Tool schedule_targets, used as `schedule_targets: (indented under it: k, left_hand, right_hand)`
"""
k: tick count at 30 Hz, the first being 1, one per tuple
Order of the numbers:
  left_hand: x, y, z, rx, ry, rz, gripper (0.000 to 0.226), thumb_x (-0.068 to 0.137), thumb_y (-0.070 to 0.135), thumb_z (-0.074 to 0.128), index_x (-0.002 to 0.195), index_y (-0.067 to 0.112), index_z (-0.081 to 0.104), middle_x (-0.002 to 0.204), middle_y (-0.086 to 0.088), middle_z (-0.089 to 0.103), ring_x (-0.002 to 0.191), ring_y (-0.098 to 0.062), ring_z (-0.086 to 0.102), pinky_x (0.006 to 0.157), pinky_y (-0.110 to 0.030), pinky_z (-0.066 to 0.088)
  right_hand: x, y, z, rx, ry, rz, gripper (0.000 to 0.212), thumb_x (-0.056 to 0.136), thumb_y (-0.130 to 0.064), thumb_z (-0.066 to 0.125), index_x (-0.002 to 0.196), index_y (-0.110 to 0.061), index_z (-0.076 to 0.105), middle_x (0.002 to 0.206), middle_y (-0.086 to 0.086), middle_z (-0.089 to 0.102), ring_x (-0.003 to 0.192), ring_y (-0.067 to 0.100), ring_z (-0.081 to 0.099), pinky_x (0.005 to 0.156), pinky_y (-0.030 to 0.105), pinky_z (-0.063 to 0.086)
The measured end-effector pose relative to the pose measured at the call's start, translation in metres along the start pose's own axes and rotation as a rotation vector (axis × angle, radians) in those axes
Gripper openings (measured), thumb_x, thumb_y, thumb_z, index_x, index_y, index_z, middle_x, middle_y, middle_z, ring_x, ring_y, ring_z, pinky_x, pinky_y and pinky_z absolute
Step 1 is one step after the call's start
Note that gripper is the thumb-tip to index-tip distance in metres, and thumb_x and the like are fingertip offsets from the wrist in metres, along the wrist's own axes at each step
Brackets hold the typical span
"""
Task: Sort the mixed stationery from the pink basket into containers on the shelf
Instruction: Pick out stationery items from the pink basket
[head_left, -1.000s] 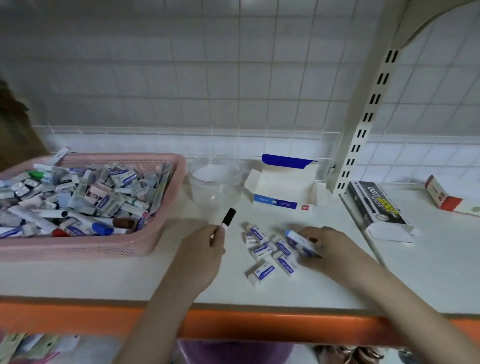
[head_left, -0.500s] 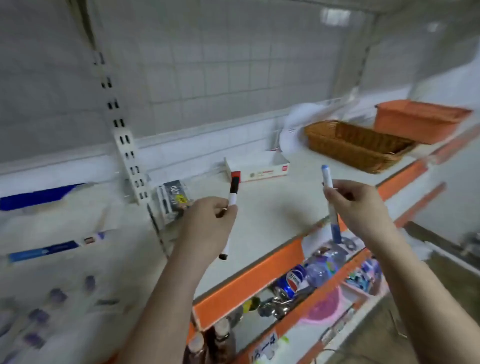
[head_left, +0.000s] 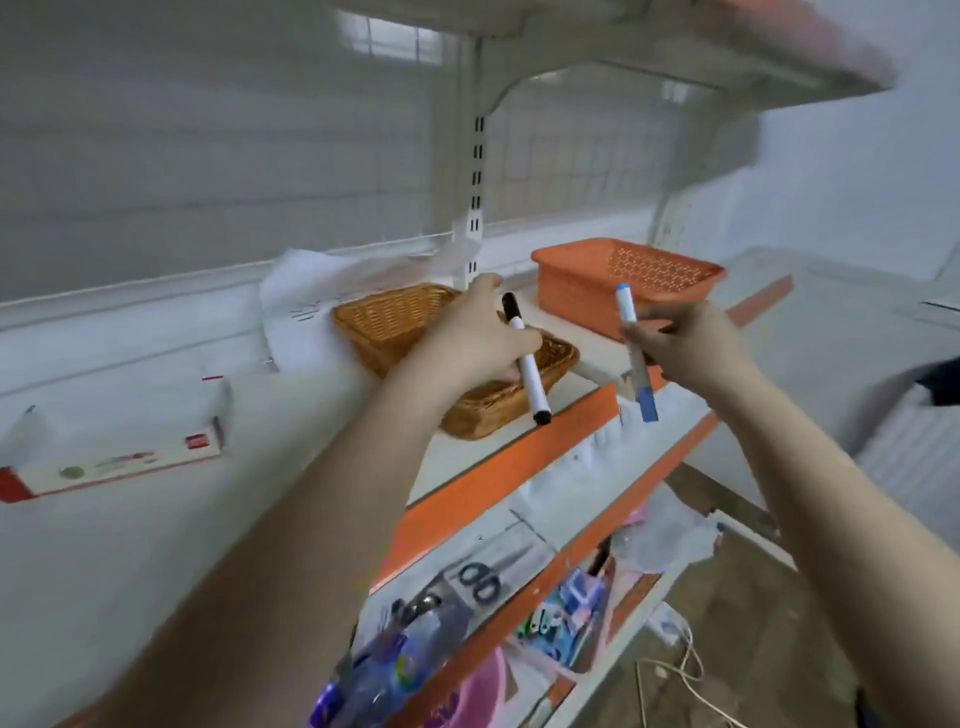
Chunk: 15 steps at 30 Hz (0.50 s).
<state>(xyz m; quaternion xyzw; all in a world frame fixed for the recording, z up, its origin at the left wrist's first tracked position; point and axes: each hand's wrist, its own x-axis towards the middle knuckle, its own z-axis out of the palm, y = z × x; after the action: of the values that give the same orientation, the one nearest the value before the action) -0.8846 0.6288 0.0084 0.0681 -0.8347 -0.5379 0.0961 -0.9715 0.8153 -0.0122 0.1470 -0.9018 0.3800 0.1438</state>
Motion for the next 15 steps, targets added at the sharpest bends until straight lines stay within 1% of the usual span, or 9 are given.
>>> schedule_targets:
  k: [1,2,4,7,8,10,11,13,15]
  left_hand:
    - [0.025,0.001,0.011,-0.004,-0.036,-0.027,0.063,0.086,0.005,0.058,0.142,0.020,0.033,0.115,-0.009,0.056,0.083,-0.026,0.069,0.072,-0.034,0.059]
    - [0.047,0.002,0.020,0.014,-0.065,-0.058,0.056,0.086,0.003,0.056,0.137,0.019,0.039,0.108,-0.010,0.058,0.079,-0.024,0.070,0.068,-0.030,0.060]
    - [0.093,0.003,0.036,0.075,-0.081,-0.115,0.030,0.087,0.003,0.054,0.115,0.014,0.051,0.086,-0.009,0.060,0.066,-0.017,0.067,0.061,-0.024,0.058]
    - [0.153,0.004,0.058,0.269,-0.019,-0.175,0.006,0.089,0.006,0.052,0.094,0.009,0.050,0.069,-0.005,0.054,0.057,-0.015,0.057,0.051,-0.019,0.052]
    - [0.168,0.003,0.065,0.404,-0.019,-0.174,0.006,0.089,0.010,0.051,0.094,0.008,0.053,0.072,-0.005,0.054,0.060,-0.015,0.055,0.048,-0.017,0.048]
    - [0.193,-0.003,0.080,0.650,-0.053,-0.189,0.014,0.090,0.017,0.052,0.097,0.005,0.055,0.088,-0.008,0.058,0.079,-0.021,0.057,0.055,-0.022,0.042]
    - [0.205,-0.009,0.086,0.725,-0.066,-0.225,0.013,0.089,0.018,0.052,0.087,0.005,0.053,0.090,-0.010,0.058,0.084,-0.023,0.057,0.054,-0.024,0.040]
    - [0.222,-0.022,0.092,0.815,-0.029,-0.282,0.017,0.087,0.016,0.054,0.074,0.008,0.048,0.081,-0.007,0.057,0.082,-0.023,0.055,0.049,-0.025,0.035]
    - [0.224,-0.029,0.092,0.868,0.020,-0.285,0.012,0.087,0.018,0.055,0.087,0.007,0.050,0.081,-0.005,0.055,0.082,-0.023,0.054,0.056,-0.025,0.037]
  right_hand:
    - [0.019,0.014,0.005,-0.010,-0.008,0.003,0.021,0.089,-0.027,0.060,0.105,-0.017,0.070,0.077,0.009,0.068,0.074,0.027,0.065,0.066,0.032,0.047]
    - [0.036,0.026,0.011,-0.024,-0.022,0.012,0.022,0.089,-0.027,0.061,0.106,-0.017,0.070,0.077,0.008,0.067,0.071,0.024,0.064,0.065,0.031,0.046]
    - [0.072,0.046,0.024,-0.021,-0.090,0.035,0.022,0.090,-0.026,0.061,0.105,-0.015,0.070,0.077,0.011,0.067,0.062,0.018,0.059,0.066,0.032,0.048]
    - [0.122,0.064,0.037,-0.009,-0.216,0.070,0.021,0.090,-0.022,0.060,0.092,-0.004,0.072,0.070,0.014,0.063,0.057,0.021,0.056,0.061,0.033,0.049]
    - [0.137,0.069,0.040,-0.029,-0.249,0.056,0.024,0.090,-0.022,0.060,0.084,-0.001,0.071,0.067,0.015,0.062,0.058,0.024,0.056,0.060,0.033,0.047]
    - [0.161,0.074,0.048,-0.118,-0.289,-0.001,0.030,0.091,-0.024,0.058,0.074,-0.001,0.067,0.064,0.014,0.062,0.060,0.025,0.057,0.057,0.030,0.041]
    - [0.170,0.076,0.054,-0.161,-0.310,-0.033,0.029,0.090,-0.025,0.057,0.074,-0.003,0.067,0.066,0.015,0.064,0.062,0.026,0.058,0.057,0.030,0.041]
    - [0.182,0.079,0.069,-0.224,-0.350,-0.103,0.026,0.090,-0.026,0.057,0.084,-0.004,0.070,0.077,0.017,0.069,0.071,0.029,0.063,0.060,0.032,0.044]
    - [0.186,0.083,0.085,-0.234,-0.366,-0.182,0.027,0.090,-0.027,0.057,0.083,-0.003,0.069,0.084,0.019,0.070,0.079,0.033,0.065,0.061,0.032,0.043]
